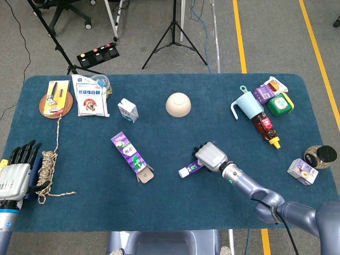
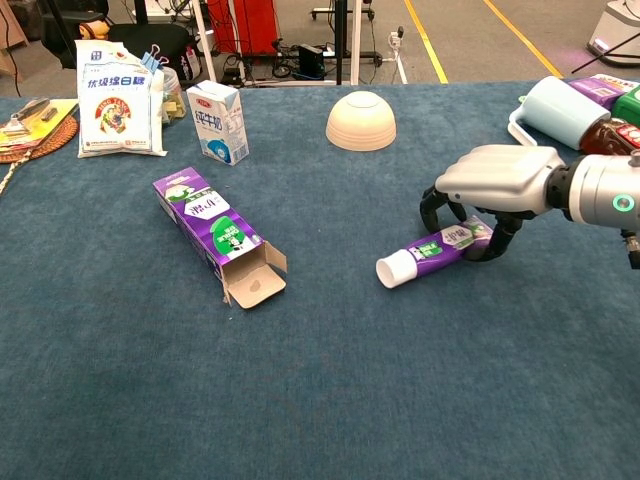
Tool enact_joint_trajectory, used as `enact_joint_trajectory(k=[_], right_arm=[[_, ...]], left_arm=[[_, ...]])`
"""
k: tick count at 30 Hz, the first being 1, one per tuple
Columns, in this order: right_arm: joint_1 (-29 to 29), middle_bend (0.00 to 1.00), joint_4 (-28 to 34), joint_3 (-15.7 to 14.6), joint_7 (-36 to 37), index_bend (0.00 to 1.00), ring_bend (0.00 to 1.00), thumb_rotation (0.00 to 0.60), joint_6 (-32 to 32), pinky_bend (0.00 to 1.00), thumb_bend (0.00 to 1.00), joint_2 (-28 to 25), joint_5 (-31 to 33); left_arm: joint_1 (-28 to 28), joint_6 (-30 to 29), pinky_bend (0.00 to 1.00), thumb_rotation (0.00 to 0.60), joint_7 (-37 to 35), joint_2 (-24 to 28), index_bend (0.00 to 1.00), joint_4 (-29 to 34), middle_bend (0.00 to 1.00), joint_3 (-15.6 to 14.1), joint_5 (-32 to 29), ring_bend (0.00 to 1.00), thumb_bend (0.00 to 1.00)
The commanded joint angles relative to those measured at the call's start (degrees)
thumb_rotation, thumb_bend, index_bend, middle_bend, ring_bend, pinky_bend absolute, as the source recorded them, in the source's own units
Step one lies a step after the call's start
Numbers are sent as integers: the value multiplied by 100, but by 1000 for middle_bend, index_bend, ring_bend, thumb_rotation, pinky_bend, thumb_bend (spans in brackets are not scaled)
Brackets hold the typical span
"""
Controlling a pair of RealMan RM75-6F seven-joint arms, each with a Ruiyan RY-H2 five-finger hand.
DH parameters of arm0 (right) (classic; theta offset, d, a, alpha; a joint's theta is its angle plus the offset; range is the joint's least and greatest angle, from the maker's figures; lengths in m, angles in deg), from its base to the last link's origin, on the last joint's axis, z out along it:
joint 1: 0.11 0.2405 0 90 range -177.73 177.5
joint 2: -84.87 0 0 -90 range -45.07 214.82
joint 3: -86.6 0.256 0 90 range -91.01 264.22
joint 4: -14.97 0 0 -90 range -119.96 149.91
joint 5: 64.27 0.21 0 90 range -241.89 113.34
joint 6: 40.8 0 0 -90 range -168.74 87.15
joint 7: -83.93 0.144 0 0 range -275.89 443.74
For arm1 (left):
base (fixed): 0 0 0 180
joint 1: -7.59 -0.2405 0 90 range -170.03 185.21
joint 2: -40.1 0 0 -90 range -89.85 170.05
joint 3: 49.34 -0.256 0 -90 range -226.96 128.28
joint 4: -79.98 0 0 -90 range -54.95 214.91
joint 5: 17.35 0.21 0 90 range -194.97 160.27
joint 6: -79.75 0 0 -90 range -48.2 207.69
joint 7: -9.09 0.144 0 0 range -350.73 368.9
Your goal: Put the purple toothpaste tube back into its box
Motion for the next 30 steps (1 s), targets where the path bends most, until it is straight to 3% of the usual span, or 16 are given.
enact_joint_trajectory(k=[1,7,13,18,23,30], right_arm=[[-21,529,-98,-48,182,555,526,600,-153,521,408,59,-79],[-141,582,-100,-64,482,583,580,600,-602,550,458,9,-191],[-386,618,310,13,393,608,613,600,-1022,577,481,-256,-41],[-563,625,806,110,149,609,621,600,-1267,582,482,-525,157],[-751,633,1614,271,-363,617,624,600,-1285,588,483,-894,748],[-939,644,2185,332,-1016,620,630,600,-1408,594,485,-1147,1316]], left_arm=[[3,6,6,600,1,-2,0,-4,0,1,-9,0,83],[25,51,6,600,18,-14,0,-15,0,15,-69,0,83],[108,152,6,600,108,-44,0,13,0,21,-64,0,83],[217,275,6,600,111,-44,0,2,0,53,-45,0,83],[610,671,6,600,186,2,0,-161,0,225,-2,0,85],[1432,1212,6,600,-186,-93,0,-784,0,234,1146,0,102]])
